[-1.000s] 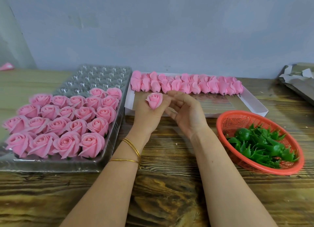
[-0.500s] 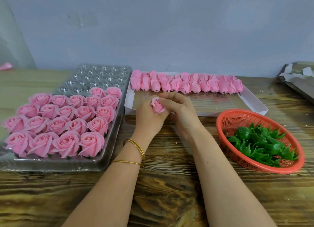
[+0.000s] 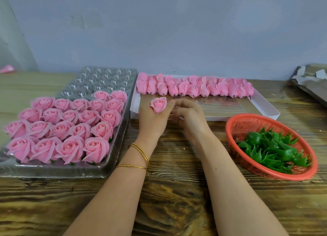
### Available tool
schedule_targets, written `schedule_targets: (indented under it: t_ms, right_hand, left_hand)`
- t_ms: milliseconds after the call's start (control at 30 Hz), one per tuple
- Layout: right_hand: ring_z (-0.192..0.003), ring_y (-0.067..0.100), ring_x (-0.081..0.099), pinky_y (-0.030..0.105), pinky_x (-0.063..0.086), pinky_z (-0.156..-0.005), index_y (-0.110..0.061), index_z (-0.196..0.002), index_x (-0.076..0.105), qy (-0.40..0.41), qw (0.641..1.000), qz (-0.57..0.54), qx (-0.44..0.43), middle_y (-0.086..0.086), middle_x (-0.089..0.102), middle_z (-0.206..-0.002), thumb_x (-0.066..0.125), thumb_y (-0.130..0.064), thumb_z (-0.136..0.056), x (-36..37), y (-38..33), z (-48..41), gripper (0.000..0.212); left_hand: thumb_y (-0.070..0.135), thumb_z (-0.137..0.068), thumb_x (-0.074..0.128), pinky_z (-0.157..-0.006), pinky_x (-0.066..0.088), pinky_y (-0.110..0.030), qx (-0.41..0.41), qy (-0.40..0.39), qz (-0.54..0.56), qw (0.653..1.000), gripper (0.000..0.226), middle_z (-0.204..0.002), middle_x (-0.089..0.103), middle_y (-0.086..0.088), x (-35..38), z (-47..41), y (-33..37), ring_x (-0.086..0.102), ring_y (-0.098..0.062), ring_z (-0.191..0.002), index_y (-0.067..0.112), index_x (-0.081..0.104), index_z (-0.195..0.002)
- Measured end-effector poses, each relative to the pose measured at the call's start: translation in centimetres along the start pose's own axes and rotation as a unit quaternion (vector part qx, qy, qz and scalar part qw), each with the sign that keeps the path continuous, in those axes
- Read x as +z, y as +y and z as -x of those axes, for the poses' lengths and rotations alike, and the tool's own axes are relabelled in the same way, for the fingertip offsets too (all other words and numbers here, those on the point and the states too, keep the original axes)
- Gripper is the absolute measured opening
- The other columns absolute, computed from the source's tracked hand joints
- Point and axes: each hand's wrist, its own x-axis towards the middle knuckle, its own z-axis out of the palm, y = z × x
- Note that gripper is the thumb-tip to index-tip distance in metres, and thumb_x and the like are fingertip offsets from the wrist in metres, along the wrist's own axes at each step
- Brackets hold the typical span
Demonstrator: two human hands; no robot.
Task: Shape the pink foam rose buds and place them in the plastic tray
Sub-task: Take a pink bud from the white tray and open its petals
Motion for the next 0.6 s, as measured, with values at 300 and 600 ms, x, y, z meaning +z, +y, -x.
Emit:
schedule_targets:
  t_ms: [300,600]
  right_hand:
    - [-0.099,0.028,0.068,0.044,0.058,-0.084,-0.014,-0.114,0.058,-0.057,0.994,0.076,-0.054,0.016,0.069,-0.108,0.076,0.006,-0.06,0.64,0.7,0.59,0.06]
    - [-0.105,0.022,0.066,0.052,0.054,-0.093,-0.008,-0.125,0.053,-0.068,0.996,0.051,-0.038,0.015,0.066,-0.118,0.068,0.022,-0.07,0.4,0.34,0.83,0.064]
  left_hand:
    - [0.01,-0.088,0.066,-0.058,0.053,-0.017,-0.067,-0.04,0.075,0.994,0.014,-0.07,0.073,0.005,0.38,0.33,0.49,0.07,-0.006,-0.069,0.022,0.069,-0.081]
    - [0.009,-0.085,0.07,-0.069,0.056,-0.025,-0.079,-0.066,0.093,0.99,0.003,-0.079,0.072,-0.003,-0.14,0.37,0.74,0.069,-0.014,-0.078,0.012,0.07,-0.086]
